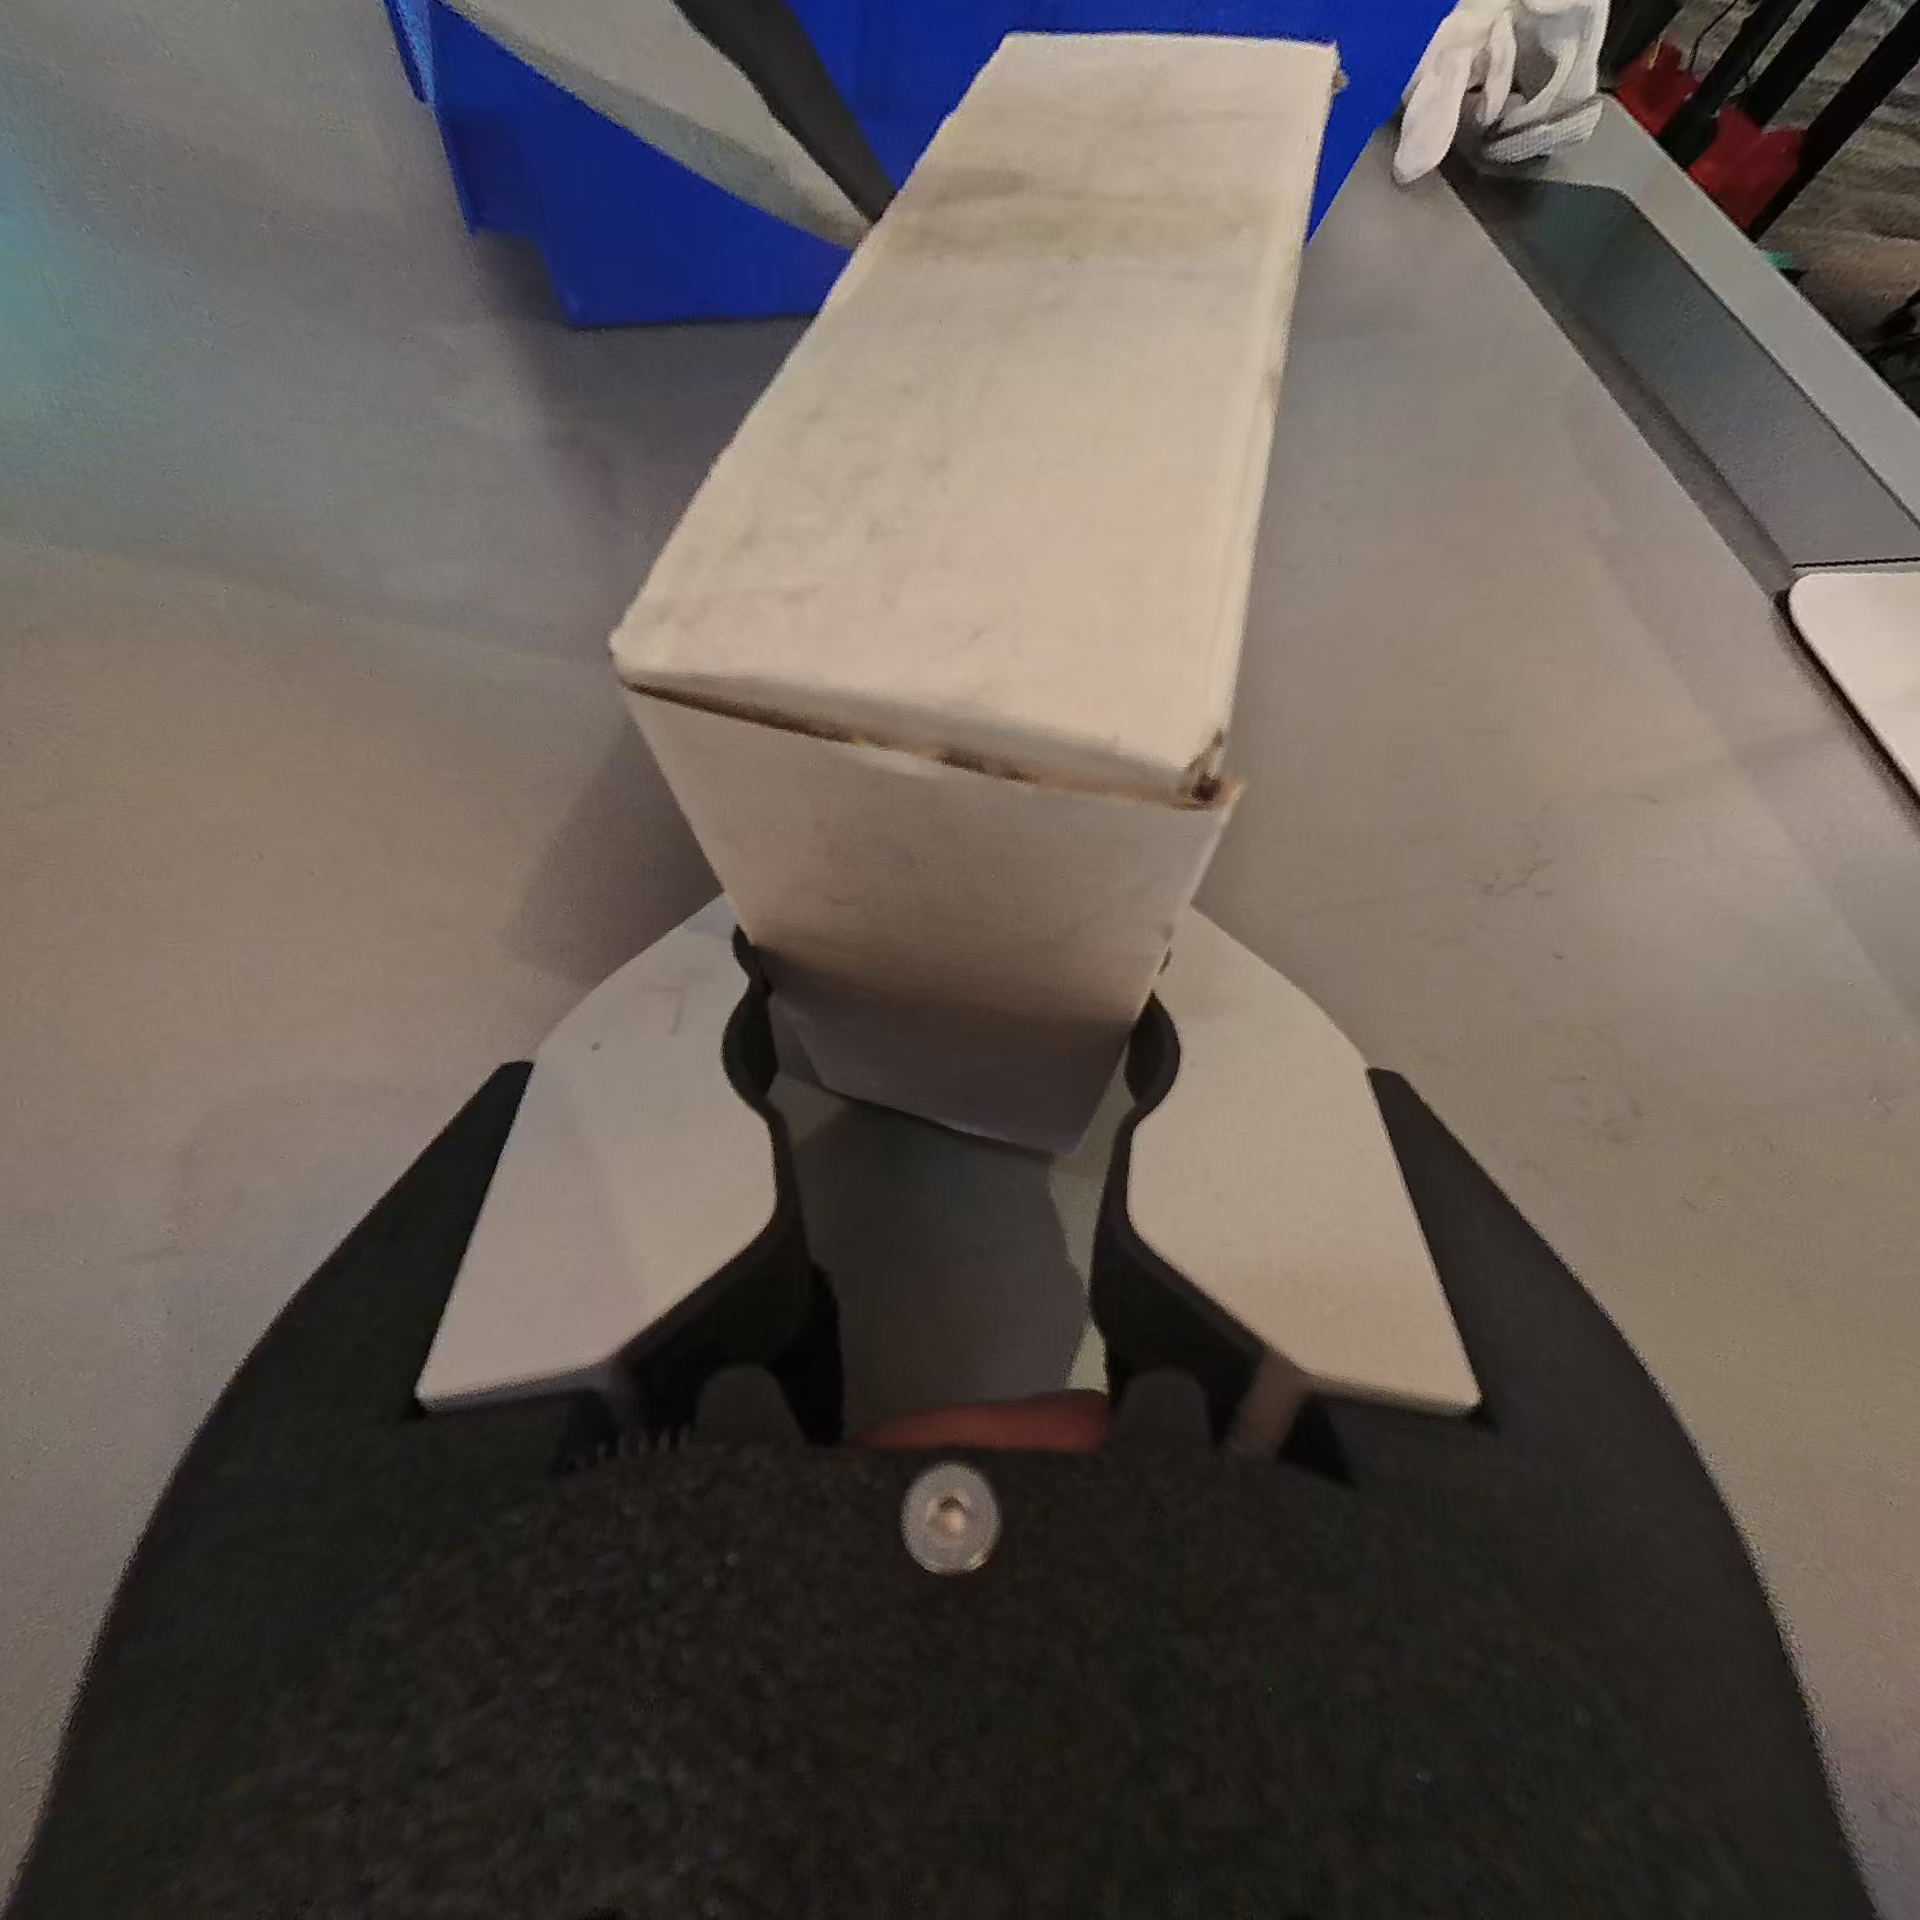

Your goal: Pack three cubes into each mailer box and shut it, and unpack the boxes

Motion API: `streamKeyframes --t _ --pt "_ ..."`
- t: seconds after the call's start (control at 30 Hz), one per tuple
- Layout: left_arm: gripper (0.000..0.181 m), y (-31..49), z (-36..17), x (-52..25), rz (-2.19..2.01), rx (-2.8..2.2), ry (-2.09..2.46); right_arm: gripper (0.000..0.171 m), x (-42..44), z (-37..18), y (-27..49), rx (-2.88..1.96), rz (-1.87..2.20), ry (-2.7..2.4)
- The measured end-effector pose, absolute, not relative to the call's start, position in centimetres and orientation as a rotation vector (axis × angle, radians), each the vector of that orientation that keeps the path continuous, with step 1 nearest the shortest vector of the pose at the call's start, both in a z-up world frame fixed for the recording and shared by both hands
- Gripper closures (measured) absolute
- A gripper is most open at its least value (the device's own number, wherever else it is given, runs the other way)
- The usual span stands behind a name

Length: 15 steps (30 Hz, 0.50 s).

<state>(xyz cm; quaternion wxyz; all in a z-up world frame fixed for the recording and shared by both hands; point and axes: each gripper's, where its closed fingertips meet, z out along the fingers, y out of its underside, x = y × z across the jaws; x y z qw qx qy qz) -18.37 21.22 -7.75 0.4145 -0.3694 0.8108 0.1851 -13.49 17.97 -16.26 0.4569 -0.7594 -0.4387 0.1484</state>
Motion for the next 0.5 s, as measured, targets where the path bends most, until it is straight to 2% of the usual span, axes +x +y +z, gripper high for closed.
streamKeyframes --t 0.13,0.23,0.27,0.5 --pt "0.141 21.1 -7.8 -17.4 0.462 -0.875 2.001 0.101 -13.8 -16.1 17.8 -1.854 0.387 -1.089" --pt "0.145 20.5 -8.6 -16.1 0.448 -0.849 2.017 0.086 -14.0 -15.0 18.7 -1.815 0.309 -1.006" --pt "0.147 20.7 -8.6 -15.7 0.468 -0.842 2.008 0.075 -13.7 -14.7 19.2 -1.828 0.285 -0.957" --pt "0.147 21.6 -8.8 -14.7 0.377 -0.98 1.958 0.067 -11.6 -13.8 20.0 -1.985 0.45 -0.564"
